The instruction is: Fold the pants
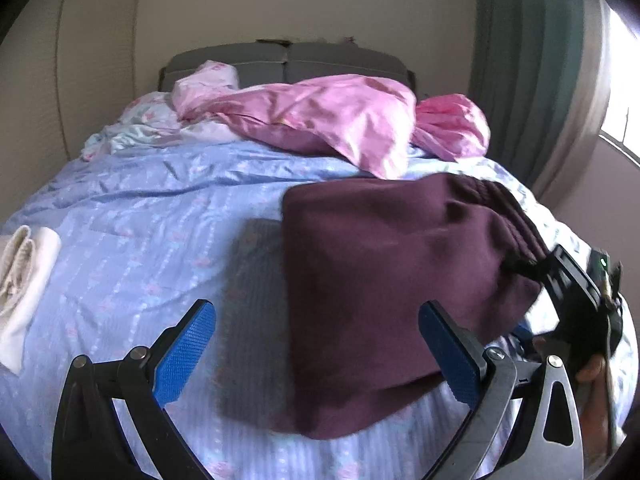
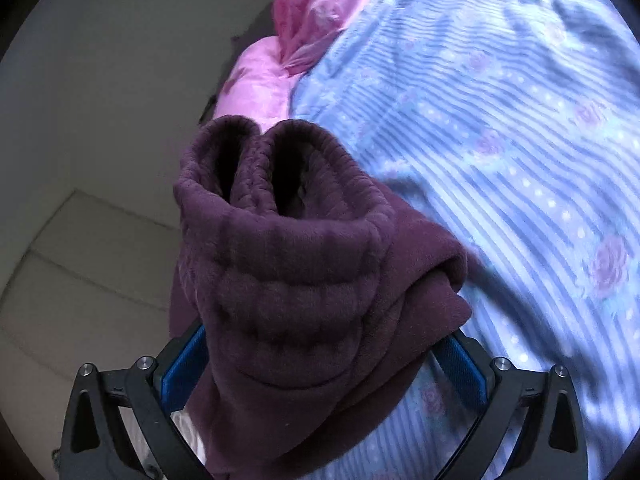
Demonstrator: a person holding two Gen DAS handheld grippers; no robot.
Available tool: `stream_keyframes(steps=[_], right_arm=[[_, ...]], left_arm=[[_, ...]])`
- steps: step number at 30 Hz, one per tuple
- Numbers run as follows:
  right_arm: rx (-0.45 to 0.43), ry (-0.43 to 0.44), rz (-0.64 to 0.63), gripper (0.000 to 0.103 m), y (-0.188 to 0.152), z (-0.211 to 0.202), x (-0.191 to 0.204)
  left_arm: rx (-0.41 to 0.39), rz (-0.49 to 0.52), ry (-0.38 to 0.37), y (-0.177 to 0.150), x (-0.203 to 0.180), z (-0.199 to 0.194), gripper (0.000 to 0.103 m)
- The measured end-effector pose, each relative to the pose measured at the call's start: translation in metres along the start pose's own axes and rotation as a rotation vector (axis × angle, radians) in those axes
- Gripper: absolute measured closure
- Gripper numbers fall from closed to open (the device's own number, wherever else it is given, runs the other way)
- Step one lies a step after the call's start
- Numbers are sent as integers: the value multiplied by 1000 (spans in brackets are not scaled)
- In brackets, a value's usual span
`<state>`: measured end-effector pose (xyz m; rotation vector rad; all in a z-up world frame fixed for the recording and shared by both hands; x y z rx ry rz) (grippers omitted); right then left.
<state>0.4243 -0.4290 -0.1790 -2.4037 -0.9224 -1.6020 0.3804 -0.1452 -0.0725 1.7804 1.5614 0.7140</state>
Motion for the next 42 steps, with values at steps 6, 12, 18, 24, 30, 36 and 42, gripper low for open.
stream_keyframes(steps=[6,12,18,24,30,36,42], right_arm=[[-49,-59,3,9,-6,-7,-12],[-24,-186,9,17,-10,-4,-8],[-44,-231,-43,17,-12,-6,-11],[-52,-215,-99,17,-10,-6,-17],[-71,-233,-146,12,-12,-3,-15],[-32,-205,-137,19,-11,-1,-14],[-6,-192,-220,39,-11,-15,1]], left_arm=[[34,48,-68,23,6,18,0],[232,-70,-266,35,5,82,9],[361,-124,-370,7,-6,125,8],[449,-225,-488,-22,-18,145,0],[496,-237,-524,-26,-23,149,0],[466,-272,-536,-11,-36,141,37],[329,-187,-443,15,-40,109,62]])
Point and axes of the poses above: each gripper's, at about its wrist camera, not at the fingertips, and z roughly the way its jaws point, x to its left, y to its top, the point moved 10 cm from there along z, roughly the way its jaws point, and after that the axes turned 3 degrees about y, right-handed, at the moved point
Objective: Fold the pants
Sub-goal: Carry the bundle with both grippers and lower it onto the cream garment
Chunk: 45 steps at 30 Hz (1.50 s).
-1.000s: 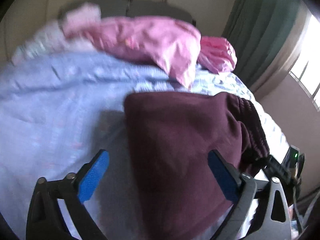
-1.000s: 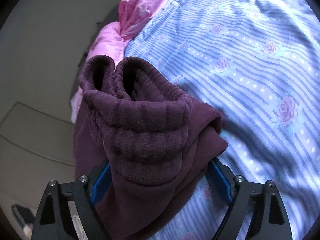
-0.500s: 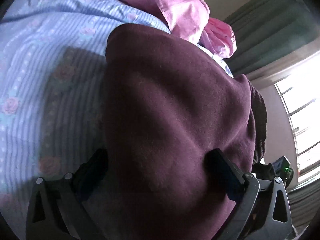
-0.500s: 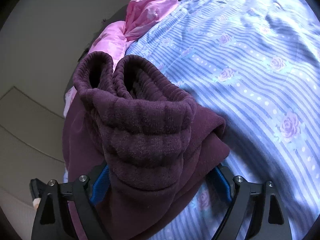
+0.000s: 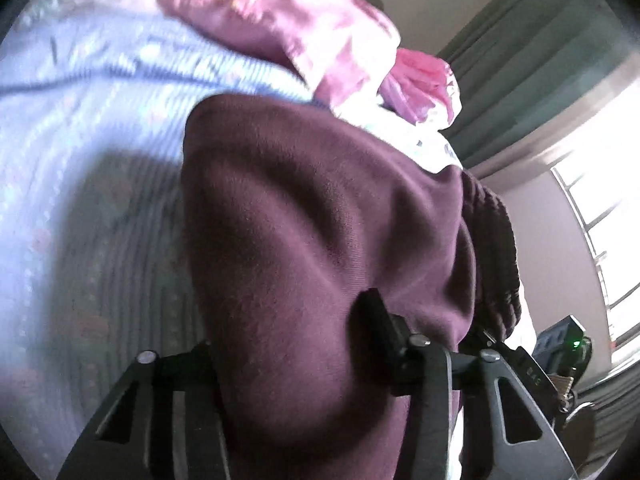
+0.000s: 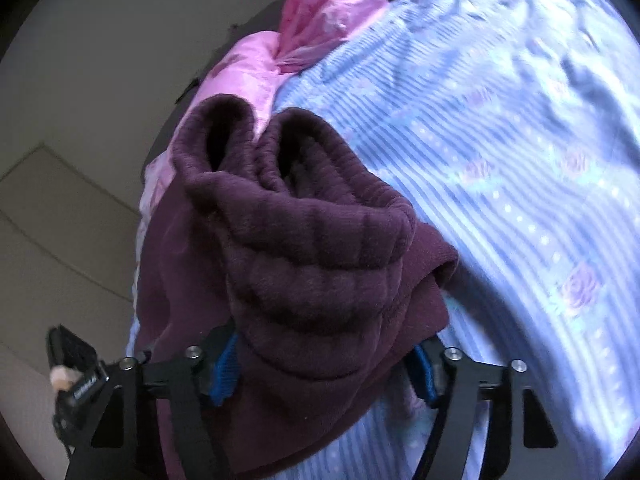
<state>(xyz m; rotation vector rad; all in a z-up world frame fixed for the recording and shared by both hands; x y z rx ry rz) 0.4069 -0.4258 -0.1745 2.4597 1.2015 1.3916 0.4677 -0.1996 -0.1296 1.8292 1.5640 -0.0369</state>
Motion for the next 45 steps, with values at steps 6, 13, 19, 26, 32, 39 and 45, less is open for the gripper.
stream_keyframes(steps=[6,13,19,26,32,39,45], right_arm=[[-50,12,-87,45,6,-34,25],[-133,80,-215,45,9,-85,99],[-115,162,-331,45,-34,-107,202],[-59,297,-375,45,-119,-79,329],[2,394,-430,45,-218,-36,429],[99,442,-488,48,-328,31,507],[148,360,-533,50,-398,86,519]], left_arm=[[-121,115,2,11,-29,-63,66],[-250,139,-13,27,-23,-160,67],[-351,137,51,32,38,-271,67],[-434,94,189,36,159,-404,66],[-449,15,338,35,283,-475,66],[-394,-25,485,41,420,-497,66],[-339,-104,592,43,517,-464,65]])
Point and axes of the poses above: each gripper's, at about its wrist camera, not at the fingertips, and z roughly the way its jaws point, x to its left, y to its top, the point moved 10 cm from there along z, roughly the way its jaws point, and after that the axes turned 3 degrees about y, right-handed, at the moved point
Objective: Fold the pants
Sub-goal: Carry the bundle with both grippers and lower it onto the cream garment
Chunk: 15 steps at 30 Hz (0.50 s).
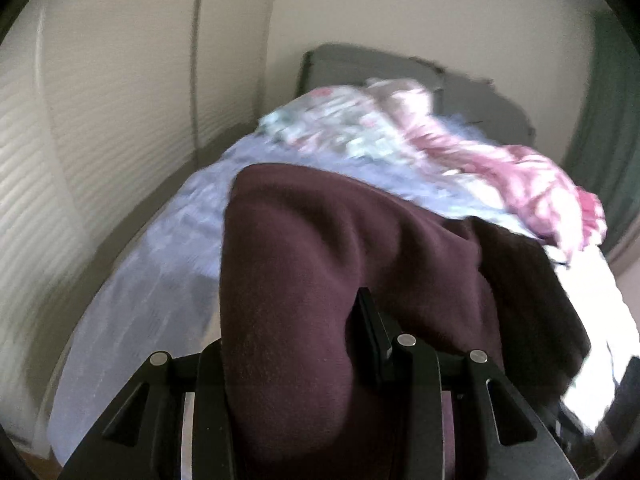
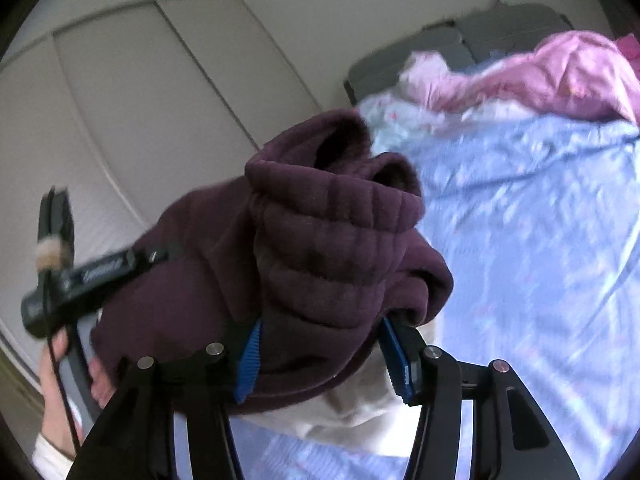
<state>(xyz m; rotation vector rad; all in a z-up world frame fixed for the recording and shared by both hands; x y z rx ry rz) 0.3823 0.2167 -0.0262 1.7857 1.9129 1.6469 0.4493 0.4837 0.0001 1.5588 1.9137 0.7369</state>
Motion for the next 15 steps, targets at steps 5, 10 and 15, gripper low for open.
stream_keyframes(steps=[5,10,15], right_arm=[[178,4,-24,36,-56,58,4],[236,51,10,22,-61,63,-16],[245,83,86,12,-69,36,-15]], left_arm=[[114,-101,107,-60,50,66,51],[39,59,444,-59,68,48,0],[-84,301,667,-30,39,-19,0]])
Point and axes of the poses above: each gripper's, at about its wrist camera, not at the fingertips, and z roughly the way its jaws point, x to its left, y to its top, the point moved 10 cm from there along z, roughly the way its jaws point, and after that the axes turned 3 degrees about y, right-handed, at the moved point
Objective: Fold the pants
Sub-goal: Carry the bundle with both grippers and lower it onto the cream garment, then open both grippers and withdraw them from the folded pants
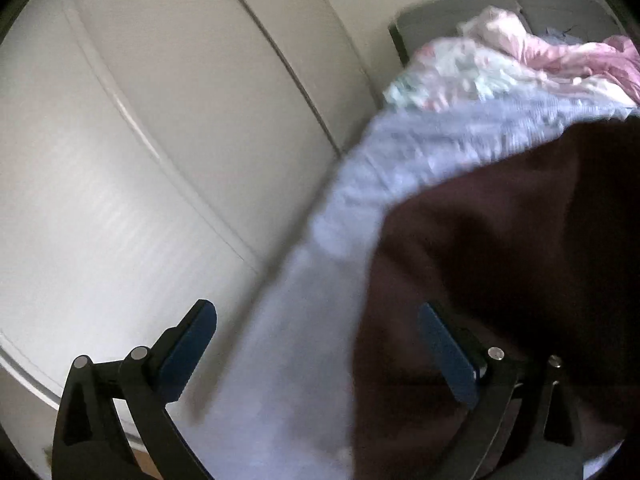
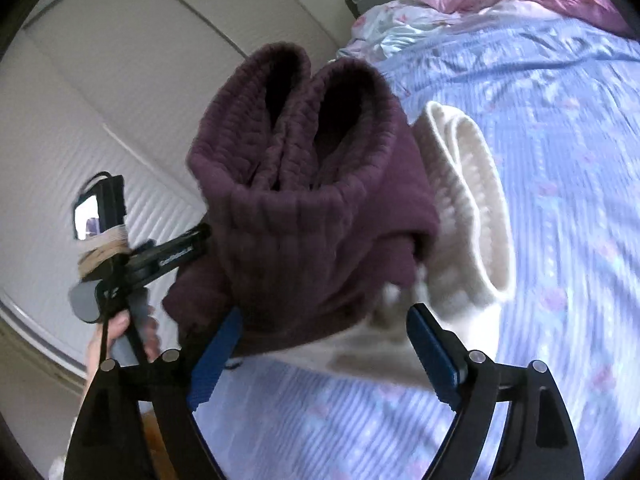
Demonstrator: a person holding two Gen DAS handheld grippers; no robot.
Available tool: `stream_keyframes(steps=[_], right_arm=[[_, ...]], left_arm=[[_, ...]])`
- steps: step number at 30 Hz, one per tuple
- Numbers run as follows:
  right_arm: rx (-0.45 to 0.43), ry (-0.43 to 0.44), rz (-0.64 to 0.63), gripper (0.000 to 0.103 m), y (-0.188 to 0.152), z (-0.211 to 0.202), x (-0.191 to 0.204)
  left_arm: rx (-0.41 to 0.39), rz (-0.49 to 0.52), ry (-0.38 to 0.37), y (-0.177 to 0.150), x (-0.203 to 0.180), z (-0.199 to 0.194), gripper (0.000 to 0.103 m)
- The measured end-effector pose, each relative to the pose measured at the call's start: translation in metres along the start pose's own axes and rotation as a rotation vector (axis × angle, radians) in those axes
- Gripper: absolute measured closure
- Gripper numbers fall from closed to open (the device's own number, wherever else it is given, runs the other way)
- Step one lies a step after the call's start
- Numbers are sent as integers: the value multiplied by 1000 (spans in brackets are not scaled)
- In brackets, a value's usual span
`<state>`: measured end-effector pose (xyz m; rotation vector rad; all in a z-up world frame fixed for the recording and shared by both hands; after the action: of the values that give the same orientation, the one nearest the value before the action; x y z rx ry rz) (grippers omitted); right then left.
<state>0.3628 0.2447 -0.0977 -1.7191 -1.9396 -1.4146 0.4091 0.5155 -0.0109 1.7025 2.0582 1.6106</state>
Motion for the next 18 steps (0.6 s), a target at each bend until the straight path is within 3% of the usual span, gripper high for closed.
stream_keyframes(steps=[3,6,8,9,11,14,15,18], right_arm=[[-41,-3,-8,12,-14,-25,4],[-106,-18,-41,12,-5,-52,-3],[-142,-64,-56,12,0,-76,-7],[-175,-81,-62,12,4,-93,-11],[-226,-111,-80,12,13,-115,-15],[-271,-210,-145,12,30,-131,-20],[-290,-231,-179,12,34,-139,-20],[-326,-273,-252,12,41,-154,-21]], left_arm=[[-141,14,-55,25,-6,-50,0],[-194,21,-150,42,-41,-79,2],[-188,-1,-259,49,-76,-88,30],[-158,-31,-333,51,-96,-87,36],[-66,-90,-465,49,-130,-77,62],[-1,-164,-654,39,-177,-83,92],[-2,-166,-667,35,-186,-95,96],[-41,-64,-579,26,-225,-110,96]])
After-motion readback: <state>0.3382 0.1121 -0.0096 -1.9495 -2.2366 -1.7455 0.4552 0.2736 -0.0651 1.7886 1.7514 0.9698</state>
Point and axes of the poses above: each gripper's, at about its wrist camera, not at the fingertips, and z roughly the way its jaws point, x to its left, y to its top, the point moved 10 cm from there along z, roughly the way its jaws point, and after that the axes turned 3 degrees about y, right-handed, at the moved point
